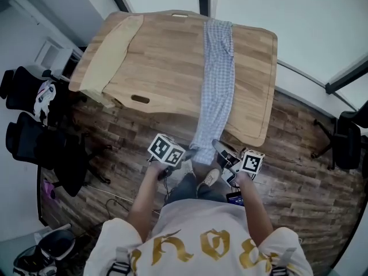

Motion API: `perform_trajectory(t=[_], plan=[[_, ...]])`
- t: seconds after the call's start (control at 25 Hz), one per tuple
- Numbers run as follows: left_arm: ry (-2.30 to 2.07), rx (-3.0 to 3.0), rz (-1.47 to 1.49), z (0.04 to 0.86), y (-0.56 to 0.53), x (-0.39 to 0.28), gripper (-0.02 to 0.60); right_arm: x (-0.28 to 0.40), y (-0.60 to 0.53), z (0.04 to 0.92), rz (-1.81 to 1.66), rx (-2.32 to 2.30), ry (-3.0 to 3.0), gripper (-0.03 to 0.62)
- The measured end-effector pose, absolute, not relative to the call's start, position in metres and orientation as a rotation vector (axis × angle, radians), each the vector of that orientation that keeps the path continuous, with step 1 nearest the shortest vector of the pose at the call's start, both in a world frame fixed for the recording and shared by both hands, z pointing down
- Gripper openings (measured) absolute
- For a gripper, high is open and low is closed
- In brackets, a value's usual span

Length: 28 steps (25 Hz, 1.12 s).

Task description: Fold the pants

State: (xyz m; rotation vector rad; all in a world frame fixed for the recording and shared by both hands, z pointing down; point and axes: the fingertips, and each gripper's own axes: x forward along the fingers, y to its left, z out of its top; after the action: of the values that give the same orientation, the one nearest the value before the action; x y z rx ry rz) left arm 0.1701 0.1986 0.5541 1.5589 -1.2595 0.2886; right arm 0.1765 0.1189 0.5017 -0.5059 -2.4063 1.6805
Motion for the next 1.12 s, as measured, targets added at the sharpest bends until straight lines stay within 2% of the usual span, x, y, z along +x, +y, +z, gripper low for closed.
perform_trajectory(t=[0.24,0.52,0.76,1.12], plan=[[-1.030,1.572,0.348,0.532,0.223,0.208,0.069,0.206,0.144,0.478,1.617,-0.586,-2.400,0.060],[-0.923,1.632,0.326,0.506,0.197,0.198,0.069,0.200,0.114,0.463,1.558,-0.472,-2.470,0.060],[-0.929,1.655,0.338,0.489,0.153,0.159,0.069,0.162,0.072,0.437,1.490,-0.410,-2.514,0.060],[-1.011,1.724,0.382,0.457,0.082,0.069,0.069,0.093,0.004,0.415,1.608,-0.475,-2.484,0.060]])
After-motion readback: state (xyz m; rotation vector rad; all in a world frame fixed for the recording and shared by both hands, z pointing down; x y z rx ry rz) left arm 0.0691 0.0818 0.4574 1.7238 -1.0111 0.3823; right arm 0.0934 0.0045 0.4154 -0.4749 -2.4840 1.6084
